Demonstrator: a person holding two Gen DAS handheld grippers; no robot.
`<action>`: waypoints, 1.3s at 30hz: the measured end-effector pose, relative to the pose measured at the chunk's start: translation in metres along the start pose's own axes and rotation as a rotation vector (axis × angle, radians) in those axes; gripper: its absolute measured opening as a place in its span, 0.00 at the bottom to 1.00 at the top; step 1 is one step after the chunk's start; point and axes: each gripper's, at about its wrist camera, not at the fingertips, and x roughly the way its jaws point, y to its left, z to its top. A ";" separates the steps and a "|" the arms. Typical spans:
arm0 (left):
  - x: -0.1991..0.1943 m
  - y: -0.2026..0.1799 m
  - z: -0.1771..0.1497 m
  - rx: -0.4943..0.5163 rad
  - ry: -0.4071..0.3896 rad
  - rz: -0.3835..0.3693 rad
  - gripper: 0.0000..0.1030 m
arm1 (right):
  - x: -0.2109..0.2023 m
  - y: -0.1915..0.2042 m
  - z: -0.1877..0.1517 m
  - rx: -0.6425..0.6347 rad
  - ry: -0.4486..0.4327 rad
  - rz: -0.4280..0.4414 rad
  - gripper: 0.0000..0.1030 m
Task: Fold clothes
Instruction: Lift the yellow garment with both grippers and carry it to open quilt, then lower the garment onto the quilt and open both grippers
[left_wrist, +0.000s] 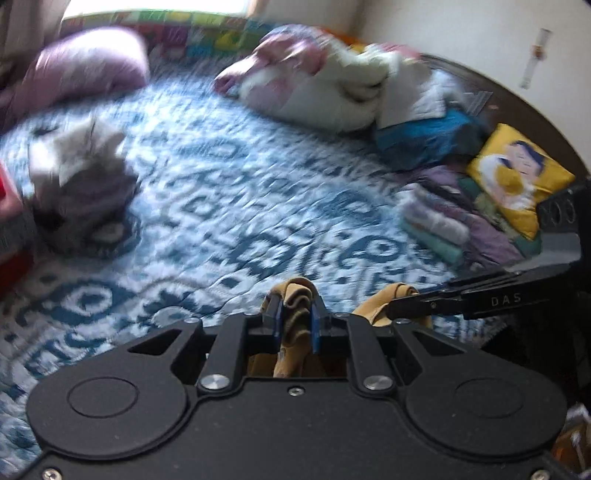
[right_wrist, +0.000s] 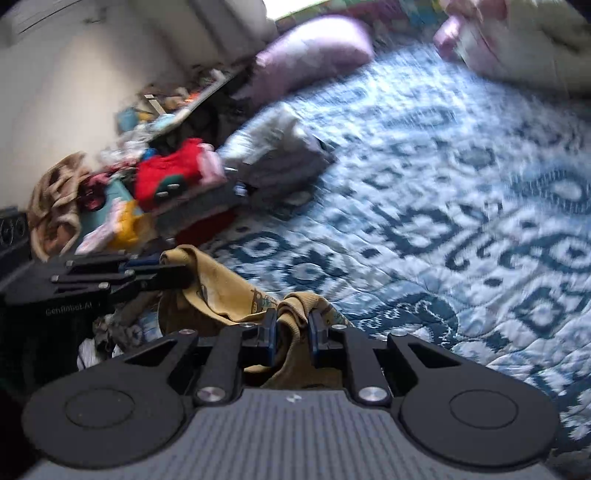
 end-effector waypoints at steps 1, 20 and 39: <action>0.015 0.011 0.003 -0.024 0.008 0.008 0.12 | 0.016 -0.010 0.005 0.026 0.011 -0.006 0.18; 0.203 0.148 0.075 -0.245 0.093 0.060 0.12 | 0.208 -0.130 0.114 0.304 0.075 -0.049 0.18; 0.167 0.177 0.042 -0.447 0.006 0.083 0.58 | 0.195 -0.157 0.107 0.337 -0.020 -0.061 0.45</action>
